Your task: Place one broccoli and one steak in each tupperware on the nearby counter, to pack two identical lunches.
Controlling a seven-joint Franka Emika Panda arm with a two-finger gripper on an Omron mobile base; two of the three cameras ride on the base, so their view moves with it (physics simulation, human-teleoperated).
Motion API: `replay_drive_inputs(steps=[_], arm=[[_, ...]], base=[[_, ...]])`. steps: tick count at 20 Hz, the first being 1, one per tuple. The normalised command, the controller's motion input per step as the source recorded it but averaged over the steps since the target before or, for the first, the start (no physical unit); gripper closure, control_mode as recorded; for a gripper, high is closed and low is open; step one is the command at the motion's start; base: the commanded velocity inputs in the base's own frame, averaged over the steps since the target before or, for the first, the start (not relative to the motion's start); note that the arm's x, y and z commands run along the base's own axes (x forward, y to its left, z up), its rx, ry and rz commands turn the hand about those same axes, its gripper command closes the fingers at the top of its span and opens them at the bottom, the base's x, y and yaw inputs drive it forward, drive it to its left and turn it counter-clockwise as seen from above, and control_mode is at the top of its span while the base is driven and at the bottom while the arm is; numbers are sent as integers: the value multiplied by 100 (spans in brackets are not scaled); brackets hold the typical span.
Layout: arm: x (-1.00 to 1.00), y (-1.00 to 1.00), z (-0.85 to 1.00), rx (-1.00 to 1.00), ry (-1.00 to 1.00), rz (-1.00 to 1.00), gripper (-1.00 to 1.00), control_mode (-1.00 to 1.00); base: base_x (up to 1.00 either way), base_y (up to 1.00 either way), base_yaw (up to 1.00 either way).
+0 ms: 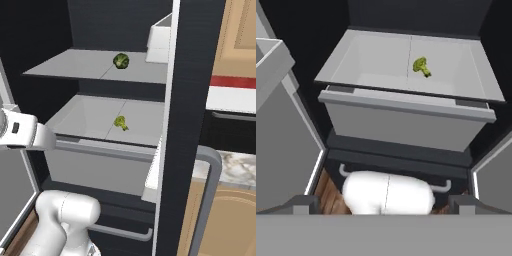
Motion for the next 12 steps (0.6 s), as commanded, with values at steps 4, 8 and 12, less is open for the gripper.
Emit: replay_drive_inputs(steps=[4, 8, 12], arm=[[78, 0, 31, 0, -7, 0, -100, -100], [80, -9, 6, 0, -10, 0, -100, -100], [52, 0, 3, 0, -26, 0, -100, -100]], base=[[0, 0, 0], [0, 0, 0], [0, 0, 0]])
